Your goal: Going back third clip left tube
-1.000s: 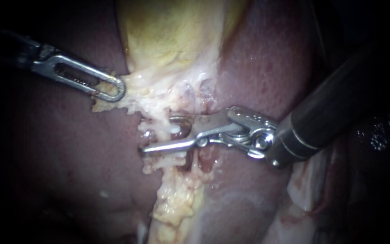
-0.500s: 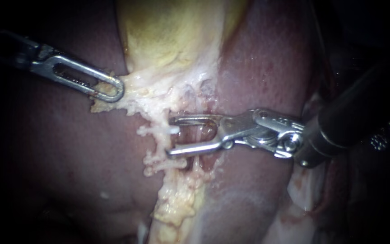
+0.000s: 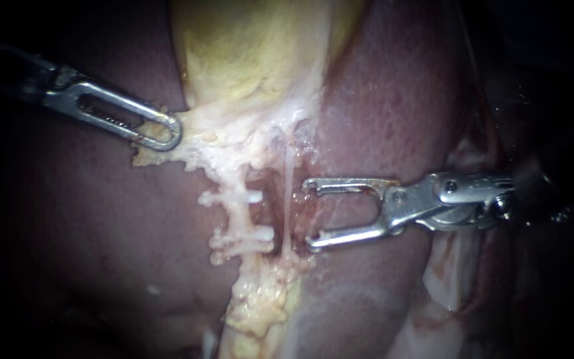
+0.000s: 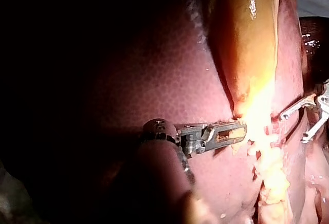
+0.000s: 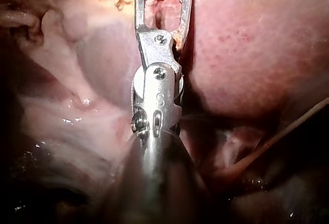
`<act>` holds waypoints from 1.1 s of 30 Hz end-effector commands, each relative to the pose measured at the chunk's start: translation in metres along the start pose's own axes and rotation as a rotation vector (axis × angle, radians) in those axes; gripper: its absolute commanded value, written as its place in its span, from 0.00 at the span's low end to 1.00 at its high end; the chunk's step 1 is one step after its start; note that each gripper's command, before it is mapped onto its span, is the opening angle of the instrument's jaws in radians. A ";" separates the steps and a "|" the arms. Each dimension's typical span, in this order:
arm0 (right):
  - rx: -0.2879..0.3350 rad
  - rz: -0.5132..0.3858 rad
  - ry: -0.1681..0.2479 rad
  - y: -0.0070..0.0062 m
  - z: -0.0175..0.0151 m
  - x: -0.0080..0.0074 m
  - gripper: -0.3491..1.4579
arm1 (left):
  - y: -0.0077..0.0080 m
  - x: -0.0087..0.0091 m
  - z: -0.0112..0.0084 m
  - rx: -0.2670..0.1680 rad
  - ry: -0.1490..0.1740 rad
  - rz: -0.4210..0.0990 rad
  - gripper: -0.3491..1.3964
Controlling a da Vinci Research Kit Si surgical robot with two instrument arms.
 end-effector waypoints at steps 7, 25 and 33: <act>0.008 -0.019 -0.008 -0.0002 -0.0018 0.0009 0.47 | 0.0000 0.0000 0.0000 0.000 0.000 0.000 0.00; 0.004 -0.036 -0.018 -0.0001 -0.0042 0.0017 0.47 | 0.0000 0.0000 0.0001 0.000 0.000 0.000 0.00; 0.005 -0.037 -0.019 -0.0002 -0.0044 0.0017 0.47 | -0.0003 0.0001 0.0012 0.005 0.005 0.001 0.00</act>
